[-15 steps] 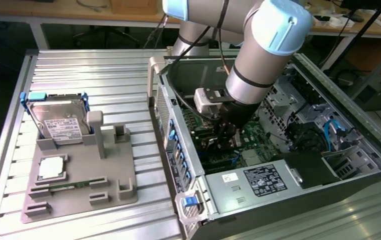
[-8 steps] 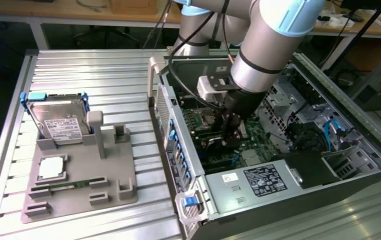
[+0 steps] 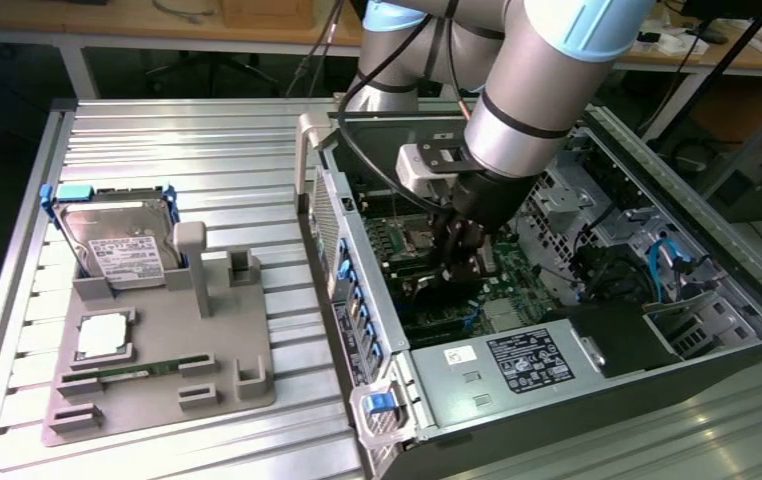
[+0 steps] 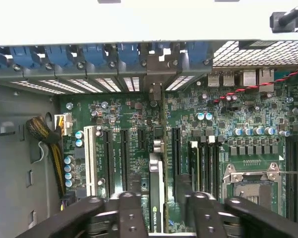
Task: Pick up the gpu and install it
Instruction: 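Insert the gpu into the slot, then press down on the gpu until it lock into place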
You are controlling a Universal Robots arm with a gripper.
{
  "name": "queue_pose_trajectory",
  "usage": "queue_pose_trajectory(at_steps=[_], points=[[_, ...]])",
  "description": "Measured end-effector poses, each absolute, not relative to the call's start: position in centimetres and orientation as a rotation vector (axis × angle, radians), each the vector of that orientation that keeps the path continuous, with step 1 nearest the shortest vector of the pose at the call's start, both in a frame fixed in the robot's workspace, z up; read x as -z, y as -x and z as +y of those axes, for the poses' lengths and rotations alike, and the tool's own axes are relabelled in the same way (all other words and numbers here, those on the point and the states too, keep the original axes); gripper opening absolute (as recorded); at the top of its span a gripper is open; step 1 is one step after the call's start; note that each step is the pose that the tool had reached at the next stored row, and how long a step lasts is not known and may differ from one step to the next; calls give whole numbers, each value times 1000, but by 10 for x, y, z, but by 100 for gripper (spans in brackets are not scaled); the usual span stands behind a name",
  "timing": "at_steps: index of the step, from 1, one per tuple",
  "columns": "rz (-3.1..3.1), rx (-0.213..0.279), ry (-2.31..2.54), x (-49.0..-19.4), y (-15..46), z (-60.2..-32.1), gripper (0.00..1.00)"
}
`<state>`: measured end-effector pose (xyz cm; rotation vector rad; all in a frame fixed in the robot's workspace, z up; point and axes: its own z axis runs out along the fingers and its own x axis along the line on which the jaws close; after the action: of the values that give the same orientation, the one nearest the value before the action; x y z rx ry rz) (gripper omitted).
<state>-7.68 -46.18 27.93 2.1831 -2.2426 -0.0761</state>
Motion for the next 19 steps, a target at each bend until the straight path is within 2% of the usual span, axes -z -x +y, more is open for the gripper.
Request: queue_pose_trajectory(at_steps=[4, 5, 6, 8, 19], points=[[-2243, 76, -2183, -279, 77, -462, 20], [-2243, 76, -2183, -279, 77, -462, 20], [-2243, 76, -2183, -279, 77, -462, 14], [-2243, 76, -2183, -279, 77, -462, 11], [-2243, 76, -2183, -279, 77, -462, 11]])
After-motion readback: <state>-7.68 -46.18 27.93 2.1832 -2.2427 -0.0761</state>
